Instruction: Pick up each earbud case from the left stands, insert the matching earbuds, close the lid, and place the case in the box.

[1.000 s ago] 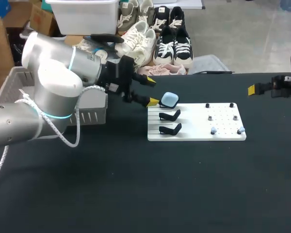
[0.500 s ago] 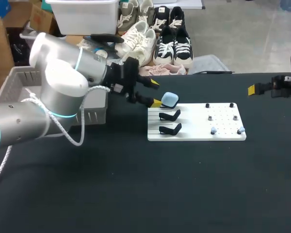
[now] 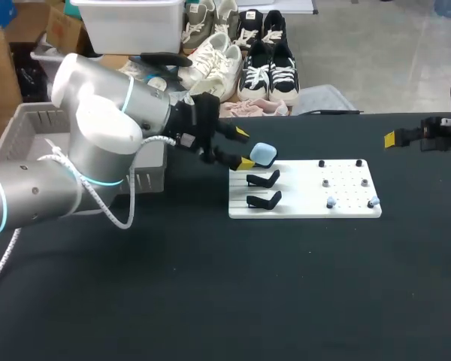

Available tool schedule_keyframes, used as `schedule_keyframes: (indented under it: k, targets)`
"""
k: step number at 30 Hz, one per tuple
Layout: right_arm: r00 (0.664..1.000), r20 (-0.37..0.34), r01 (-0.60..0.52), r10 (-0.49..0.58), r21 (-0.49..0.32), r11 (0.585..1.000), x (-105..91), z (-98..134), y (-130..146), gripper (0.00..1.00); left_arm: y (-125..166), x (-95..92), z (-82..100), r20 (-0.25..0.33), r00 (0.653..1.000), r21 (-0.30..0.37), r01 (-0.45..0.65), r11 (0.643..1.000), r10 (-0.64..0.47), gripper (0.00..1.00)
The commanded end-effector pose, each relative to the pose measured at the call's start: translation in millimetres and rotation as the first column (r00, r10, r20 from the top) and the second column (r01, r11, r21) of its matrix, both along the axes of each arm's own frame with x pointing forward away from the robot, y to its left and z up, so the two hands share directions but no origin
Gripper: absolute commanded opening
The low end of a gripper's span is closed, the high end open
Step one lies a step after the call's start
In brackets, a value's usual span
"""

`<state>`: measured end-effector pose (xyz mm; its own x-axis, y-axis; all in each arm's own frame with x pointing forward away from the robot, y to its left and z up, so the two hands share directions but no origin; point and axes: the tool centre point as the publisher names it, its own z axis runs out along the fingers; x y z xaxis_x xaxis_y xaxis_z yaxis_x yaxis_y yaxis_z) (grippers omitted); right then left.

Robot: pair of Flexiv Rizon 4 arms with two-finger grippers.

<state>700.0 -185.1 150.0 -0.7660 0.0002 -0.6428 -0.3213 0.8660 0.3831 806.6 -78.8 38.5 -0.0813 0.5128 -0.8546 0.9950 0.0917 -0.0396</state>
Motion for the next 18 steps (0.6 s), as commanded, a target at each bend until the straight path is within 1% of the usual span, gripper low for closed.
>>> schedule_keyframes:
  k: [1,10,18]
  targets:
    - [1.0,0.0,0.0,0.0,0.0,1.0,0.0,0.0,0.0,1.0,-4.0,5.5,-3.0,-0.006,1.0,0.011,0.006,1.0,-0.006,1.0]
    - [1.0,0.0,0.0,0.0,0.0,1.0,0.0,0.0,0.0,1.0,-11.1,11.1,-7.1,-0.014,1.0,0.015,0.012,1.0,-0.012,1.0]
    - [1.0,0.0,0.0,0.0,0.0,1.0,0.0,0.0,0.0,1.0,-16.0,11.0,-12.8,-0.027,0.999,0.015,0.02,1.0,-0.02,1.0]
